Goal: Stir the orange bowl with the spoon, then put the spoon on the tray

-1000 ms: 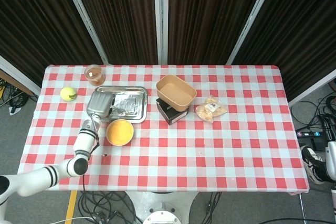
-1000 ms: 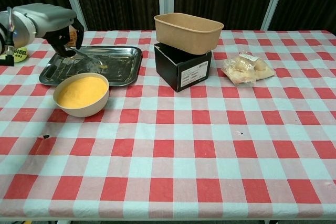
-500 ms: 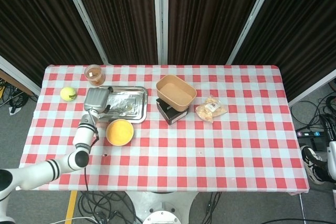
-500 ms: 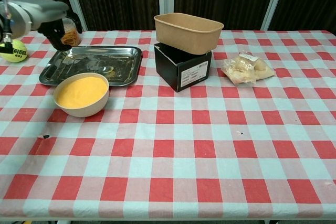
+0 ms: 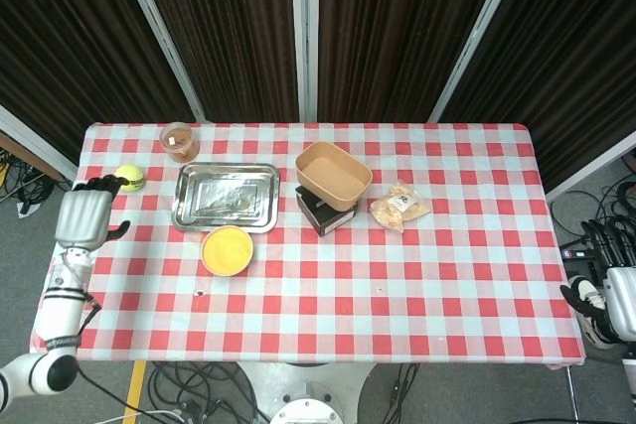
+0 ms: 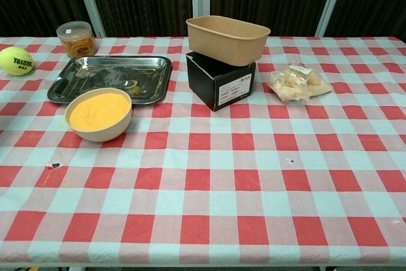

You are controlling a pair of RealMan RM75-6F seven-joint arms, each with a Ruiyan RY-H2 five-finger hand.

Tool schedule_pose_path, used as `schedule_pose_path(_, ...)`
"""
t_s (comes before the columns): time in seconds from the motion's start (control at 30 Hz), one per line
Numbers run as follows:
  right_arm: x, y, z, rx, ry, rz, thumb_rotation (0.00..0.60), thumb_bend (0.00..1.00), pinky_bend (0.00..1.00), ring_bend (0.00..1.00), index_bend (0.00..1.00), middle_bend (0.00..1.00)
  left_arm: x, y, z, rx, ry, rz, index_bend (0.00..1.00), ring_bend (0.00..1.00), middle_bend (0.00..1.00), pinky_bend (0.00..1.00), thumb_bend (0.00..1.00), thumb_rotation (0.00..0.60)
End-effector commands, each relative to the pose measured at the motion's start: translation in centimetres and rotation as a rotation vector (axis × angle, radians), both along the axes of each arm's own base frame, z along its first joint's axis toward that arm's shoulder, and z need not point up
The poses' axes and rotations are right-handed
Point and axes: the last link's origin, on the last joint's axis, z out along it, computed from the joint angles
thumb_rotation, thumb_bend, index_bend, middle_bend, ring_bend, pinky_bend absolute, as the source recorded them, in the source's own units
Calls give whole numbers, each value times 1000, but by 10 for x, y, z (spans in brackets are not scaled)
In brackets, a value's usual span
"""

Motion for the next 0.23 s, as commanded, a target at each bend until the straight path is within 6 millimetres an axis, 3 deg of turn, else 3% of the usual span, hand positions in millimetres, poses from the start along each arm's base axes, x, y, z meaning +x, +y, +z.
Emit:
schedule_pose_path(0.03, 0, 4, -3, 21, -21, 8, 600, 158, 35, 0, 0, 39, -24, -49, 15, 41, -12, -28, 317, 257, 312, 290, 205, 600)
schedule_pose_path(0.23, -2, 10, -8, 29, -48, 15, 600, 158, 25, 0, 0, 37, -41, -95, 20, 55, 7, -10, 316, 257, 312, 274, 204, 600)
